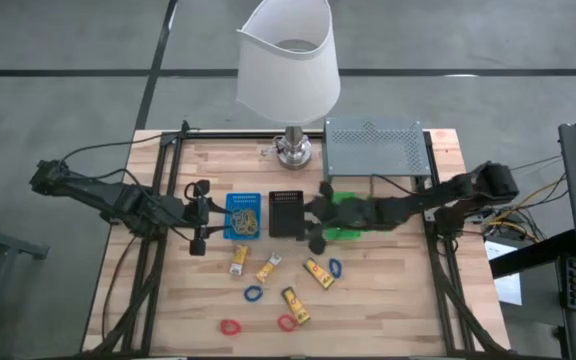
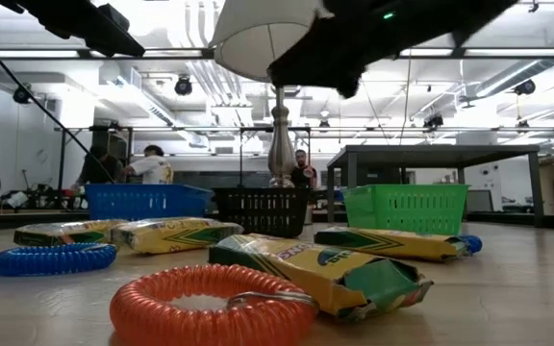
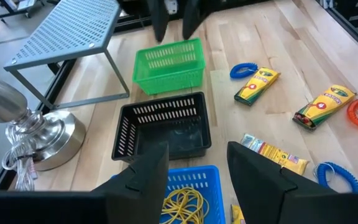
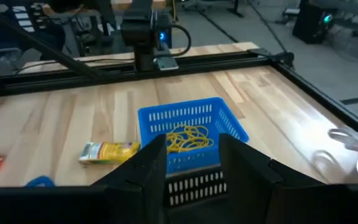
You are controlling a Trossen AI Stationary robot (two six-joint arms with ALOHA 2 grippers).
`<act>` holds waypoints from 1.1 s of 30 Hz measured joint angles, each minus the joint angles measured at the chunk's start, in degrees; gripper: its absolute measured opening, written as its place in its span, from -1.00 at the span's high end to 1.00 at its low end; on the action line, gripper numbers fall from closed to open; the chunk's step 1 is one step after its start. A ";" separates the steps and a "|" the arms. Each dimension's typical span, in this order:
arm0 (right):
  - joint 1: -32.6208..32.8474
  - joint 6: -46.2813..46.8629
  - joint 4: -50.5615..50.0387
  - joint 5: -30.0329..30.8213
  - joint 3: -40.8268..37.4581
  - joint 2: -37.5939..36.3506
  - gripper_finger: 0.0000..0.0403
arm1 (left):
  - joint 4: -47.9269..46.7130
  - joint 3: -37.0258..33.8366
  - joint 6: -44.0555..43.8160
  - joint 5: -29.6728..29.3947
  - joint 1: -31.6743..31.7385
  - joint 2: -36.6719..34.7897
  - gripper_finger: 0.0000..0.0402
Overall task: Pick & Place Office Desk Supplies
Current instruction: Put the yellow crayon box into the black bin
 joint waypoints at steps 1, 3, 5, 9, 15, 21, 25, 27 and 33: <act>0.81 0.02 0.02 1.11 -1.23 -1.36 0.31 | -0.01 0.00 0.00 0.00 0.00 0.01 0.16; 2.93 0.04 -0.20 4.52 -3.81 -3.88 0.33 | -0.11 0.00 0.00 0.00 0.01 0.02 0.16; 5.10 0.22 -0.30 7.34 -5.73 -5.95 0.36 | -0.13 0.00 0.00 0.00 0.00 0.02 0.16; 9.05 3.01 -0.13 9.14 -8.58 -10.21 0.39 | -0.11 0.00 0.00 0.00 0.00 0.02 0.16; 12.47 5.17 -0.78 10.04 -9.03 -12.17 0.37 | -0.11 0.00 0.00 0.00 0.01 0.03 0.16; 14.52 15.33 -12.16 12.30 -2.73 -10.06 0.34 | -0.11 0.00 0.00 -0.01 0.02 0.04 0.16; 14.89 25.16 -28.12 12.37 5.84 -6.29 0.33 | -0.11 0.00 0.00 -0.02 0.02 0.04 0.16; 14.89 29.95 -35.38 12.30 10.45 -3.45 0.34 | -0.11 -0.02 0.00 -0.02 0.00 0.04 0.16; 14.95 50.42 -59.44 4.52 23.38 5.70 0.33 | -0.10 0.00 0.00 -0.02 0.02 0.04 0.16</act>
